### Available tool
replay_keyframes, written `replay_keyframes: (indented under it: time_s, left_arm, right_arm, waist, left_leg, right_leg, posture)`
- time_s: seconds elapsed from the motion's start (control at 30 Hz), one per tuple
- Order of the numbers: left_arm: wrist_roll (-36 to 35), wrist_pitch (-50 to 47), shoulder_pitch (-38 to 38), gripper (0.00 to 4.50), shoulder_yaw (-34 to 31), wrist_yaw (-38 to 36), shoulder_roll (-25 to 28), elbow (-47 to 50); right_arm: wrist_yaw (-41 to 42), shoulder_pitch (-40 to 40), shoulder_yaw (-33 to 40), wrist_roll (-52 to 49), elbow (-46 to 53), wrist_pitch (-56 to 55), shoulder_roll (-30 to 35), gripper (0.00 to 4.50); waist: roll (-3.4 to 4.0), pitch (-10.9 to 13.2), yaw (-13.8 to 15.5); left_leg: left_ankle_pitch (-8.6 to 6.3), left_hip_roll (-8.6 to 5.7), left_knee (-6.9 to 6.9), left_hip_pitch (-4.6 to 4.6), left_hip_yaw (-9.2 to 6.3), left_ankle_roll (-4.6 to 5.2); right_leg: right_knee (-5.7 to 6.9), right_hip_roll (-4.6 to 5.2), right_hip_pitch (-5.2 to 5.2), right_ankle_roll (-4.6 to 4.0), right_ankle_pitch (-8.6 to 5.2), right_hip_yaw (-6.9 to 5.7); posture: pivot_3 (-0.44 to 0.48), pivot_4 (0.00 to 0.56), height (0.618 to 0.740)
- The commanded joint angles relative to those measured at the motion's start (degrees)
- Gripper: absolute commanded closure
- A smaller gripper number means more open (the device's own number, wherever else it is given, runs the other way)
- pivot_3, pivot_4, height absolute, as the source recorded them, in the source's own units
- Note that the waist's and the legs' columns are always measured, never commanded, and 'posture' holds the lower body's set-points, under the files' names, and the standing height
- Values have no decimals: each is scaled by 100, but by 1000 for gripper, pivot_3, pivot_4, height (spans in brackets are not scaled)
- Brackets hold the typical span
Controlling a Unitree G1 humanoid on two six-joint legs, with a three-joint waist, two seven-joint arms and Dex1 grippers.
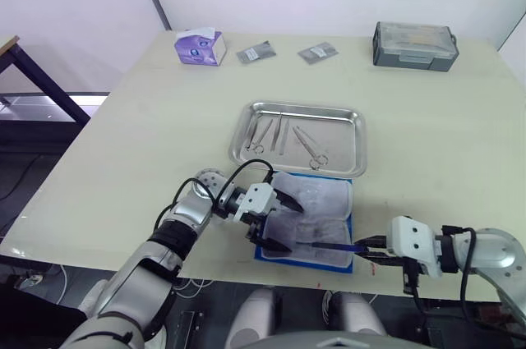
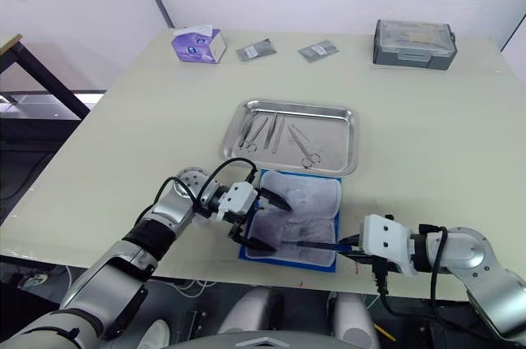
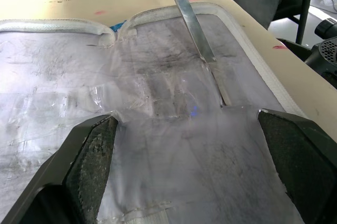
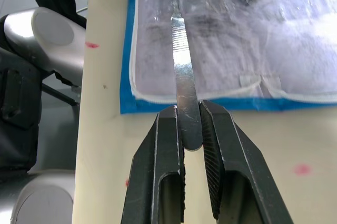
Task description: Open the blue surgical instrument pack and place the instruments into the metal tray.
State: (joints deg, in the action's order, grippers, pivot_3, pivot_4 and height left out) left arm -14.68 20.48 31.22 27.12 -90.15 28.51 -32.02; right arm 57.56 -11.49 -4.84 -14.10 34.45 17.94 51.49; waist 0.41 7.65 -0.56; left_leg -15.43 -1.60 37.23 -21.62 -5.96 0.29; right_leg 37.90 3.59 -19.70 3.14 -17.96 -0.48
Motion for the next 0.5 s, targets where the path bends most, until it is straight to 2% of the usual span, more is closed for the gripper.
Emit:
replay_keyframes:
  time_s: [0.03, 0.5]
  left_arm:
    - [504, -62, -362, 0, 573, -235, 57, -383]
    - [506, -60, -350, 0, 572, -235, 39, -406]
  right_arm:
    - [13, -62, 343, -185, 328, -110, 45, 4463]
    - [178, -482, 938, -398, 579, -61, 233, 4463]
  waist:
    - [0, 0, -2]
    - [-1, 1, 1]
  left_leg:
    - [0, 0, 0, 0, 0, 0]
    - [-1, 0, 1, 0, 2, 2]
  right_leg:
    - [0, 0, 0, 0, 0, 0]
    - [0, 1, 1, 0, 0, 1]
  posture:
    - [0, 150, 734]
    - [0, 150, 734]
